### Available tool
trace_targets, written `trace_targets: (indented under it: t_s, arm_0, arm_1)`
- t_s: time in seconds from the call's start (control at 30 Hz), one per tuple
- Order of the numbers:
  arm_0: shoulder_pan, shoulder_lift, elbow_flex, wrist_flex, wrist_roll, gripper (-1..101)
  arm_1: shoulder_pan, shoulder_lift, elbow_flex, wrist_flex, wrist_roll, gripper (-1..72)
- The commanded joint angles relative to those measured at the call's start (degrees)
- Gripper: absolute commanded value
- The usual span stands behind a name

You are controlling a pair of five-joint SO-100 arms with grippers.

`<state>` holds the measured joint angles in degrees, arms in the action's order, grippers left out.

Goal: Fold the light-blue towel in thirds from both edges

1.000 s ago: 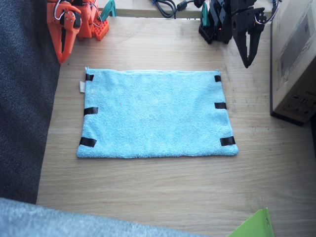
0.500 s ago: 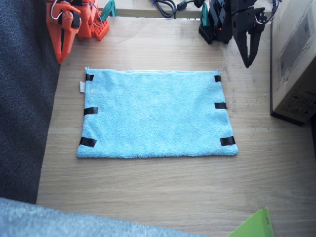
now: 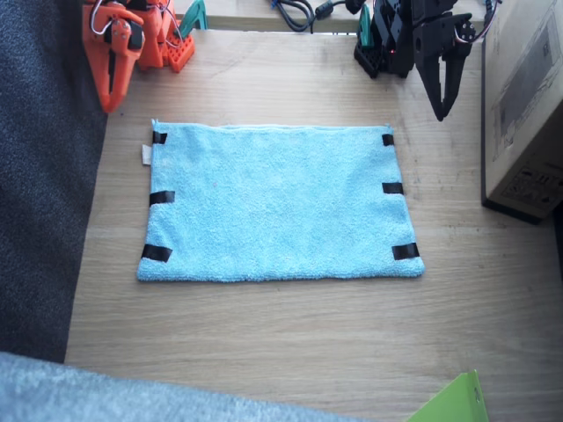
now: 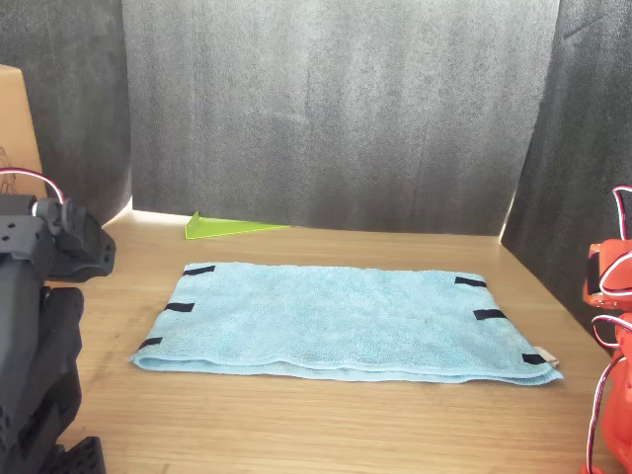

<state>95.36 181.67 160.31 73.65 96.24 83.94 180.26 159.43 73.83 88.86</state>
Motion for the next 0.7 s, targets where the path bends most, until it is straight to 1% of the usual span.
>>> trace_targets:
  t_s: [0.0,0.1,0.13,0.2,0.27,0.3,0.33,0.4,0.47,0.53,0.6,0.67]
  arm_0:
    - [0.79,0.44,-0.26,-0.26,0.79,0]
    - [0.00,0.00,-3.16,0.09,0.62,0]
    - [-0.35,-1.85,-4.83,-0.44,0.44,0]
    - [-1.05,-9.84,-9.93,-2.46,-0.53,0]
    - [-1.41,-20.30,-16.79,-4.04,-1.14,0]
    - [-1.49,-24.61,-20.13,-4.31,-1.32,0]
    - [-1.58,-28.04,-23.12,-4.48,-1.49,0]
    - [-1.85,-34.45,-29.27,-4.04,-1.76,0]
    - [-2.46,-41.84,-35.33,-2.72,-2.02,0]
    - [-3.16,-48.96,-40.25,-1.76,-2.11,0]
    - [-3.43,-54.58,-42.80,-1.76,-2.37,0]
    - [-3.78,-58.62,-43.42,-2.29,-2.46,0]
  arm_1:
    - [0.62,0.18,-0.70,-0.53,-1.05,0.0]
    - [1.14,-0.88,-5.62,-1.67,-1.41,0.0]
    - [2.11,-3.96,-8.88,-1.76,-1.41,0.0]
    - [3.52,-16.79,-18.54,-1.41,-1.58,0.0]
    - [3.60,-33.40,-31.03,1.93,-2.64,0.0]
    - [3.60,-41.57,-37.71,4.92,-4.57,0.0]
    - [3.69,-48.96,-44.38,8.26,-9.93,0.0]
    - [4.04,-58.62,-52.47,10.99,-8.17,0.0]
    - [5.10,-63.37,-56.51,11.07,-7.38,0.0]
    - [6.94,-65.92,-58.27,10.37,-9.23,-0.1]
    - [8.70,-67.50,-58.62,9.14,-9.93,-0.1]
    - [9.93,-71.63,-60.12,8.79,-9.40,0.1]
